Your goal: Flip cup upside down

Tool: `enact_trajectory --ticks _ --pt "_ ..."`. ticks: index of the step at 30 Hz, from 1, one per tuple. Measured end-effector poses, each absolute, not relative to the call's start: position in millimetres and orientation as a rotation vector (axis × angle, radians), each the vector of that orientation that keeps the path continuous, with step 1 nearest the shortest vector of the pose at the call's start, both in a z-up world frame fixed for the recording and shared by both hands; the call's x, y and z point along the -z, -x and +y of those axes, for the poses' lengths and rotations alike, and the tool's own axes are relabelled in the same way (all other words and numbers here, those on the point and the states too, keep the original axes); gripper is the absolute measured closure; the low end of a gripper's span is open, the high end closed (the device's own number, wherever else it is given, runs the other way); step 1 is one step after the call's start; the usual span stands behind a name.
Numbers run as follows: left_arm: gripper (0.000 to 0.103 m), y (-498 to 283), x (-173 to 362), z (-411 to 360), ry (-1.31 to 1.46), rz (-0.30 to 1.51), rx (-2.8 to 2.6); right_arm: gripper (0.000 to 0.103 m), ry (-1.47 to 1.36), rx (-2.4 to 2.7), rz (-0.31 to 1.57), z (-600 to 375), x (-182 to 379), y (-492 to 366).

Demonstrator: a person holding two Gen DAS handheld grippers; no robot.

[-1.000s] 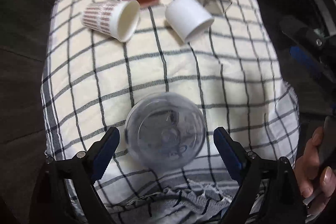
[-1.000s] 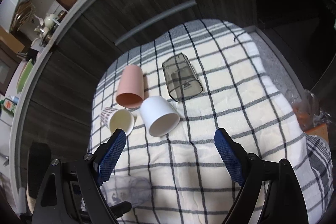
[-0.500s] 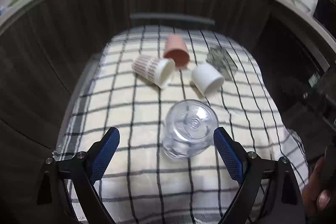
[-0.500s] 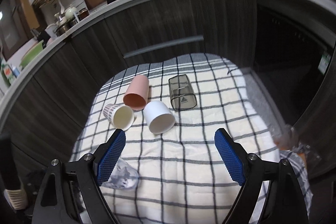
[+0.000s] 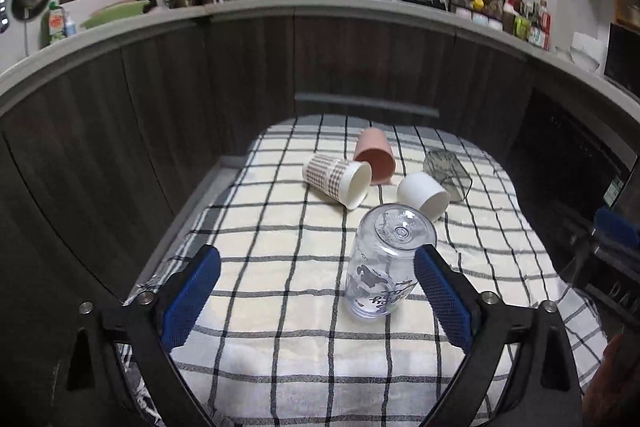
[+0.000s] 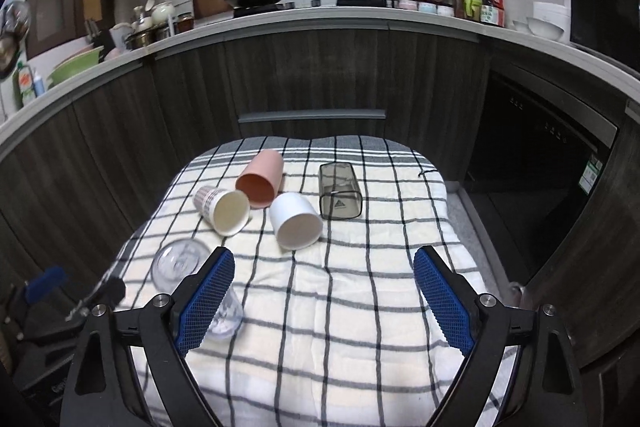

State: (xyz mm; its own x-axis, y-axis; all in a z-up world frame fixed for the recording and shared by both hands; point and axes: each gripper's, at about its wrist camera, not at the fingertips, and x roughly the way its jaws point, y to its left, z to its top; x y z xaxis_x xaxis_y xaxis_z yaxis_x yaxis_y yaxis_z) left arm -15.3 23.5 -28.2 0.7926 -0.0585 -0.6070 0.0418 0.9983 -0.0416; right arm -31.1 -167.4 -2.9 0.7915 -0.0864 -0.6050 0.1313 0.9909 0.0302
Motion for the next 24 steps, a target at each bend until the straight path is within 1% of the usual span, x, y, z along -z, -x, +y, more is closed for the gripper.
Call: enact_trajectory --ticks 3,12,24 --pt "0.0 30.2 21.7 26.4 0.034 0.61 0.035 0.012 -0.054 0.107 0.643 -162.3 1.3 43.1" --pt "0.0 62.7 0.8 25.4 0.011 0.534 0.004 0.008 -0.039 0.117 0.596 -162.2 -18.2 75.8" --pt "0.0 85.4 -21.0 23.7 0.013 0.522 -0.012 0.007 -0.057 0.12 0.592 -168.5 -39.2 98.6"
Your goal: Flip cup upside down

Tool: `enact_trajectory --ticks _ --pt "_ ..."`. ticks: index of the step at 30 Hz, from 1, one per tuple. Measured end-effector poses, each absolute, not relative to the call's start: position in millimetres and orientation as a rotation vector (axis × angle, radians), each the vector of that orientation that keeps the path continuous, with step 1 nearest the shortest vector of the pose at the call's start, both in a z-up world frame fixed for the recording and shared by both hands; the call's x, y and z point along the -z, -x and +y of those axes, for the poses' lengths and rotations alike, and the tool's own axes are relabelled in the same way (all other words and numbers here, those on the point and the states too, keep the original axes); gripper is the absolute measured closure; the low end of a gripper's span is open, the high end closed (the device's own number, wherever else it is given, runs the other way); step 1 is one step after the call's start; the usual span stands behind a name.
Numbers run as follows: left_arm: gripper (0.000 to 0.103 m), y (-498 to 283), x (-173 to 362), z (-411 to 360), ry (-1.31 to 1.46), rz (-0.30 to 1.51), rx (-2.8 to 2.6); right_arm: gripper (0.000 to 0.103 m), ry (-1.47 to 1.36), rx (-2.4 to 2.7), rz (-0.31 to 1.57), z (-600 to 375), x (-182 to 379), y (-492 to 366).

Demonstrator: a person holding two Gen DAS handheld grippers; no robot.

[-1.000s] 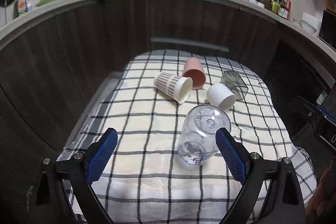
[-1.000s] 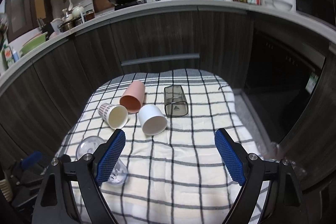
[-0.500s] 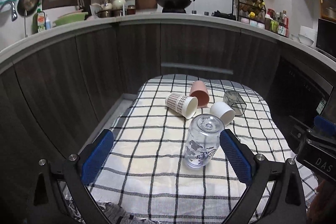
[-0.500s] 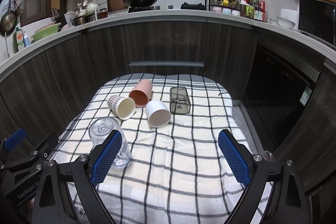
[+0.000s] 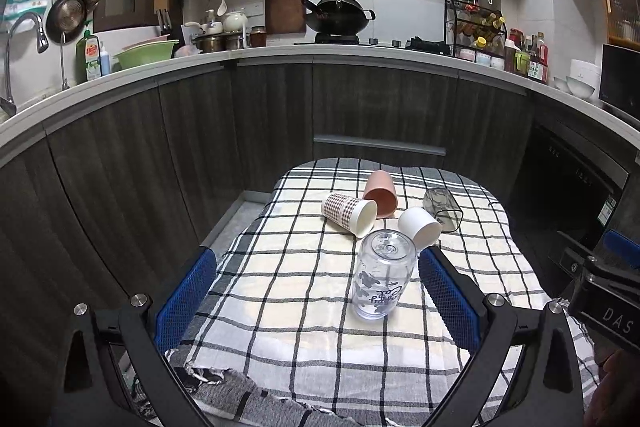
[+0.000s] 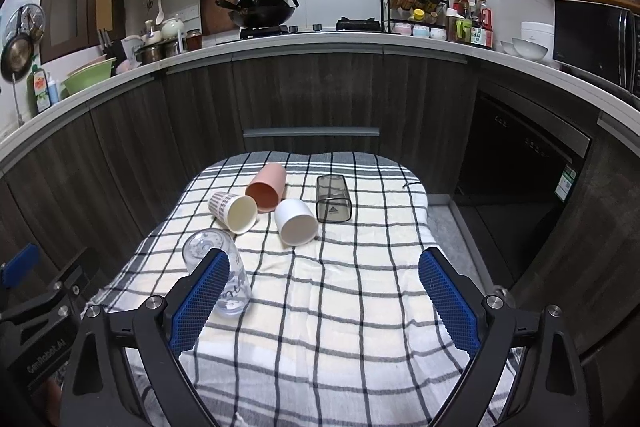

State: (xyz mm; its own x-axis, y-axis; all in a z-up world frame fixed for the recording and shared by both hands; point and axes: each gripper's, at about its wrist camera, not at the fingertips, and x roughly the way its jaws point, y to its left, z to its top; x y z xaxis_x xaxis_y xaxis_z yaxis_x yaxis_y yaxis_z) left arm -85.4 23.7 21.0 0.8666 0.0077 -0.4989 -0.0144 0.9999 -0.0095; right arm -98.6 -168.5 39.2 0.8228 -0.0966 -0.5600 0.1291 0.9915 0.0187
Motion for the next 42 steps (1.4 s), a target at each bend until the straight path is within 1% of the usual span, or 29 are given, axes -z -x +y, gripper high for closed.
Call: enact_trajectory --ticks 16,42 --pt "0.0 101.2 -32.9 24.1 -0.005 0.528 -0.006 0.005 -0.021 0.132 0.538 -163.0 -60.5 122.3" --pt "0.0 99.7 -32.6 24.6 -0.006 0.542 -0.002 0.005 -0.03 0.132 0.54 -162.6 -59.8 125.0"
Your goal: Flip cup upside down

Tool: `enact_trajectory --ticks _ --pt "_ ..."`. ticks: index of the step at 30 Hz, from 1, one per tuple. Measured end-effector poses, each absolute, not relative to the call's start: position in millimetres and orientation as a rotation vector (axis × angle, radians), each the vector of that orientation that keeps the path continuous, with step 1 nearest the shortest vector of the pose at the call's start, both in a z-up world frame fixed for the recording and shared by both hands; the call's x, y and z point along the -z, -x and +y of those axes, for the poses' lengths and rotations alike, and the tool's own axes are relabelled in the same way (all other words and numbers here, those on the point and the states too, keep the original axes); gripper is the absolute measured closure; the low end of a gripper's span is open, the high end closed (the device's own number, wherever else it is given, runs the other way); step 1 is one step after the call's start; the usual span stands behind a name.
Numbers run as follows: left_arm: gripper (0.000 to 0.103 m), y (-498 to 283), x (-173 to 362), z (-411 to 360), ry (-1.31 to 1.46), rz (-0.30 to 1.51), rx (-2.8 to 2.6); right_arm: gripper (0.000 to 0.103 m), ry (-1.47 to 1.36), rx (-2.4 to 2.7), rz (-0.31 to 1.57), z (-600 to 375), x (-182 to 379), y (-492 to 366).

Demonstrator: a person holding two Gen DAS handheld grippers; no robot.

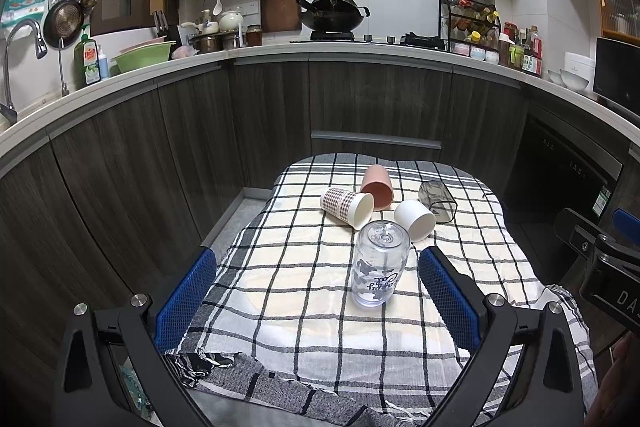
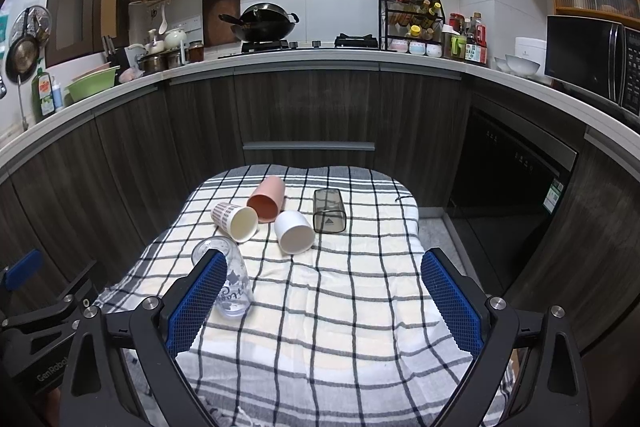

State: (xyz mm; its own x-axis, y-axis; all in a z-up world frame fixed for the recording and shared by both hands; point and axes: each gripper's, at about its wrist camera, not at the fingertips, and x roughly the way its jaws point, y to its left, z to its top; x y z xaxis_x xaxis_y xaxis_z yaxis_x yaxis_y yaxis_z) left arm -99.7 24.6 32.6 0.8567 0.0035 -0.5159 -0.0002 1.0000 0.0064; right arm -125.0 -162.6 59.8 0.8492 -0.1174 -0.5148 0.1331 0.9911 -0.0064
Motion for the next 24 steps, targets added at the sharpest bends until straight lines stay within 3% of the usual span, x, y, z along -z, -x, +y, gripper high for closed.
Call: enact_trajectory --ticks 24 --pt "0.0 98.8 -28.8 23.7 -0.002 0.546 0.017 0.005 -0.035 0.134 0.543 -163.2 -59.1 124.8"
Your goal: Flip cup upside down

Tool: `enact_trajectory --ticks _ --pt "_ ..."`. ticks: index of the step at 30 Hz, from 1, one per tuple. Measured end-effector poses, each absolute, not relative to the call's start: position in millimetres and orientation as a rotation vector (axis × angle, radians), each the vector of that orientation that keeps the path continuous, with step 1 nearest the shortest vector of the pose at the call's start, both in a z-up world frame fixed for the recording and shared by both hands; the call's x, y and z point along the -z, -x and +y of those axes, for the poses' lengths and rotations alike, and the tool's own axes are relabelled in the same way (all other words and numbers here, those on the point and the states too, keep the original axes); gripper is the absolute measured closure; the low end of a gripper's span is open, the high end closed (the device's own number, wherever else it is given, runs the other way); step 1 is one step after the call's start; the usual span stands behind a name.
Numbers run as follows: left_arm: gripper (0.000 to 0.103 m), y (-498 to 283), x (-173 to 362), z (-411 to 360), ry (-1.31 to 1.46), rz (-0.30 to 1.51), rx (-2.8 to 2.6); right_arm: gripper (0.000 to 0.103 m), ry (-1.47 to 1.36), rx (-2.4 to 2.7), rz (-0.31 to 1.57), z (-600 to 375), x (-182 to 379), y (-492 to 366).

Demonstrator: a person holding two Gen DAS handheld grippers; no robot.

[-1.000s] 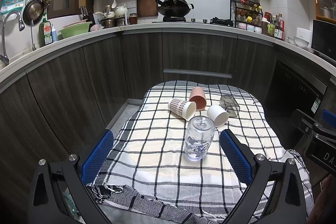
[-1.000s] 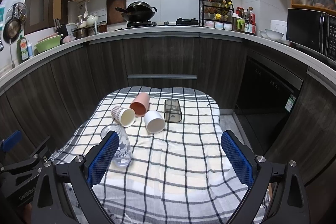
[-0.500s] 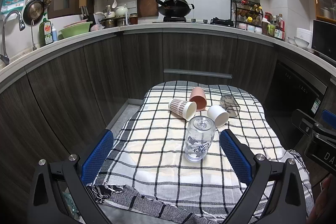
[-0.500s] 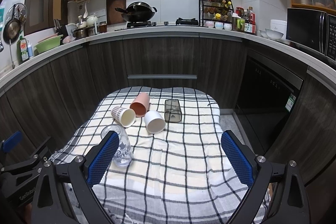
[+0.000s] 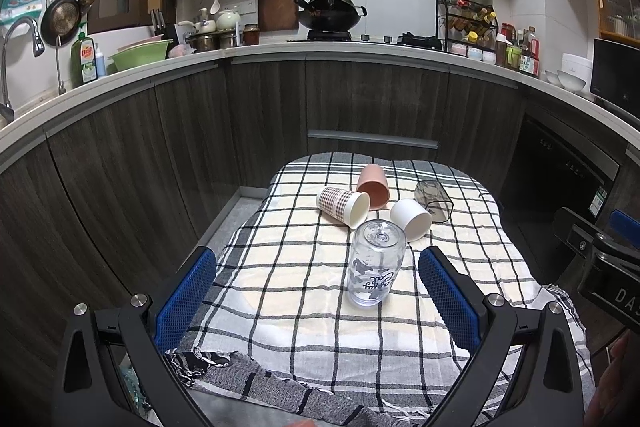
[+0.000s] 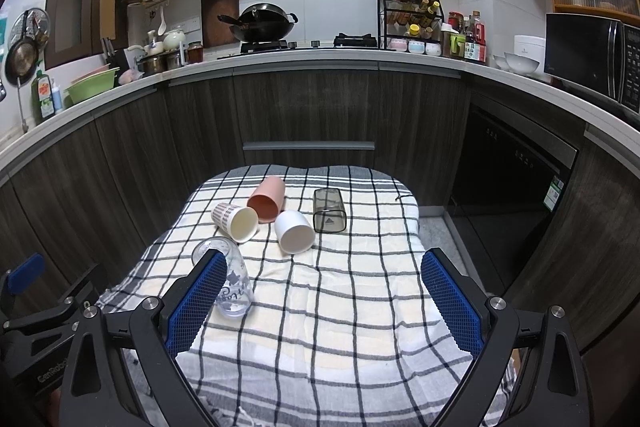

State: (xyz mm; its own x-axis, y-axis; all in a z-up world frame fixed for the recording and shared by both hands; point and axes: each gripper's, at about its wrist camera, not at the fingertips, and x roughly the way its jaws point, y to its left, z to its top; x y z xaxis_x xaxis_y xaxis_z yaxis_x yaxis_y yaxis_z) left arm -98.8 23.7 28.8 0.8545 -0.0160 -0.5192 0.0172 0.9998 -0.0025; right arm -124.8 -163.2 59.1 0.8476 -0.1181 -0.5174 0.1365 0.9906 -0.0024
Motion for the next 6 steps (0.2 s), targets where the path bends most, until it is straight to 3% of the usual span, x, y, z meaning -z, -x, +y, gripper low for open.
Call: enact_trajectory --ticks 6 --pt "0.0 98.6 -28.7 22.7 -0.006 0.547 0.011 0.005 -0.037 0.135 0.545 -163.0 -58.0 124.6"
